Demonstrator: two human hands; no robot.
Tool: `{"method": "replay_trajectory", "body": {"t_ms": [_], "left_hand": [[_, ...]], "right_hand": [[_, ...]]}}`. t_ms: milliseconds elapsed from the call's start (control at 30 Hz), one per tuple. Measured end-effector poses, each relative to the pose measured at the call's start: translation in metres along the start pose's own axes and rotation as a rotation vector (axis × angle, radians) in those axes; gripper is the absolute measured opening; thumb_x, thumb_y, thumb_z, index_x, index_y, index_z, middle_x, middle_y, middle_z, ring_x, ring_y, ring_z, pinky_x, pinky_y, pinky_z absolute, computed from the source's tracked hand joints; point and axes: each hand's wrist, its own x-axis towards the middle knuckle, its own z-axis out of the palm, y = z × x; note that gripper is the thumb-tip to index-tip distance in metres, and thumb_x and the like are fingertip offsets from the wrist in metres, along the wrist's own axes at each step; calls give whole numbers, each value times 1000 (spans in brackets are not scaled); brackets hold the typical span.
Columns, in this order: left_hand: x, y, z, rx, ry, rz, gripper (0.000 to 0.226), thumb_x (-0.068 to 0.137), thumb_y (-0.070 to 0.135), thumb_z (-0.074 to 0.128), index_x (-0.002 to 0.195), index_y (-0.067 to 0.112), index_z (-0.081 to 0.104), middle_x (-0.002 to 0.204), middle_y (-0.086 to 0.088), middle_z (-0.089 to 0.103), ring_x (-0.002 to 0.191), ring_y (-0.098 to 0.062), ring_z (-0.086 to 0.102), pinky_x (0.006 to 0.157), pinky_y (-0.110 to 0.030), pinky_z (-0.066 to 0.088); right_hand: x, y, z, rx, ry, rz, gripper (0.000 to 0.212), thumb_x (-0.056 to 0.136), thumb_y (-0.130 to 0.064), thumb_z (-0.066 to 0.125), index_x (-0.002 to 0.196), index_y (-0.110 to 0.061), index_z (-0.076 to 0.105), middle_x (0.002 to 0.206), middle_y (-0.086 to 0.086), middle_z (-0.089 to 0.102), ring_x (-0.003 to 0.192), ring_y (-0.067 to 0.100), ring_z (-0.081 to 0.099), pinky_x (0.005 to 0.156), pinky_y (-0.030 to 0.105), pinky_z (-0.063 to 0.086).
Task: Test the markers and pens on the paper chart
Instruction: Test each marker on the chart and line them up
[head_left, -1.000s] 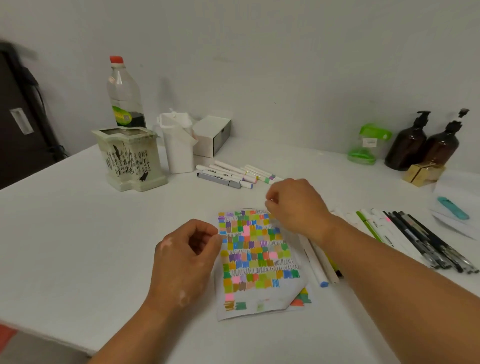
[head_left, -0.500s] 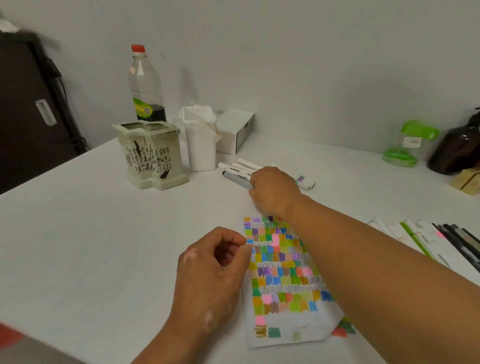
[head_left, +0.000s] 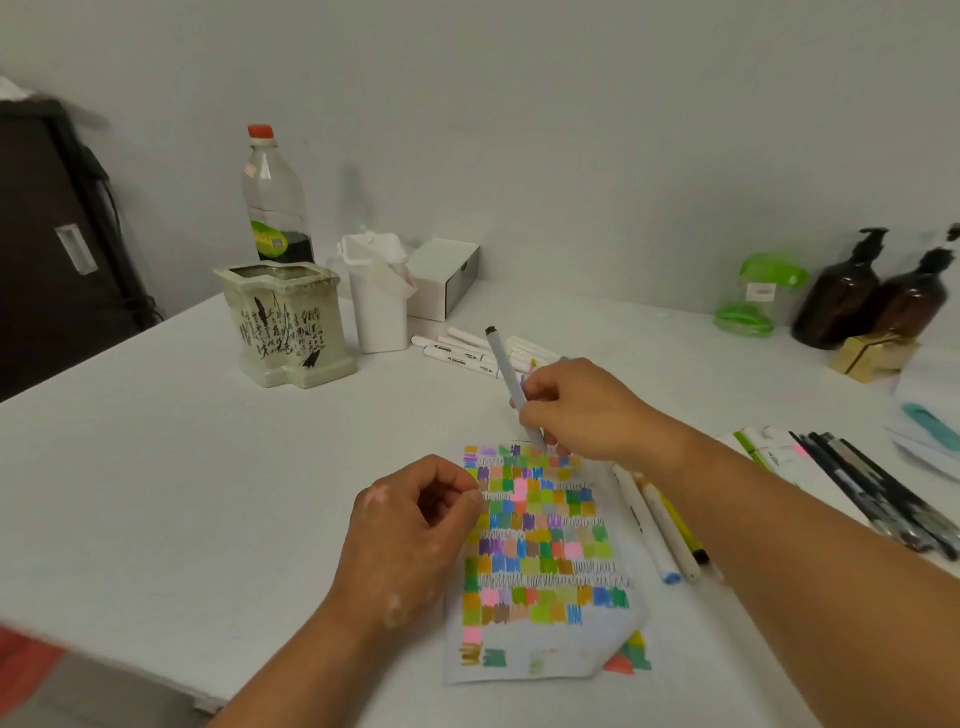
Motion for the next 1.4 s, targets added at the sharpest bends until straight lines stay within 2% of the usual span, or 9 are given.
{"method": "replay_trajectory", "body": {"t_ms": [100,233,433,567,967,1033,1133,1233,1400], "left_hand": [[-3,2,0,-13,-65,43,6,85,33,73,86,29,69,86,16,72,85,-6,71,63,-18,58],[-9,7,0,67,-176,221,21,85,52,68,100,38,68,92,14,69,86,-13,63,71,-23,55],[-12,10,1,163,-263,398,13,93,39,64,105,37,70,94,17,70,87,-11,67,70,-13,50],[-13,9,6,278,-286,489,21,98,29,57,116,35,64,97,18,67,87,-9,64,71,-16,49],[-14,11,11,319,-314,567,33,101,54,41,104,31,63,75,18,57,64,-2,53,59,-9,37],[-15,10,9,351,-346,542,35,96,60,47,119,38,59,82,26,56,71,6,55,63,-3,36],[-14,4,7,525,-392,476,66,74,84,53,132,53,44,105,40,49,100,17,47,83,-5,34],[-11,3,9,677,-454,531,73,68,91,52,126,47,56,95,39,40,93,16,41,85,-7,27],[-9,2,11,713,-448,539,78,65,95,48,126,48,58,91,36,37,90,15,39,83,-6,25]], "right_hand": [[-51,3,-4,451,1,49,9,87,-9,70,95,-12,68,82,10,73,65,20,73,57,26,58],[-103,6,6,667,-46,8,12,84,-7,76,82,-18,72,77,11,75,69,25,74,57,26,56],[-126,14,22,593,58,-93,5,82,-30,80,88,-30,79,73,3,72,62,16,66,56,27,55],[-131,16,27,590,123,-150,13,85,-19,80,85,-32,78,74,-6,72,64,6,65,58,19,51],[-134,16,38,683,89,-196,14,76,-25,86,78,-25,72,66,-10,66,58,3,57,55,16,45],[-134,17,34,668,169,-168,16,71,-30,83,73,-22,69,62,-8,62,56,6,54,53,20,44],[-137,24,23,804,279,-61,10,68,-25,69,69,-17,63,55,-1,55,51,14,50,46,26,42],[-151,31,17,887,171,13,15,72,-19,60,75,-15,74,60,10,64,54,20,59,46,28,48],[-171,44,21,560,86,66,12,85,-15,72,76,-23,75,60,10,69,50,19,62,49,26,49]]}}
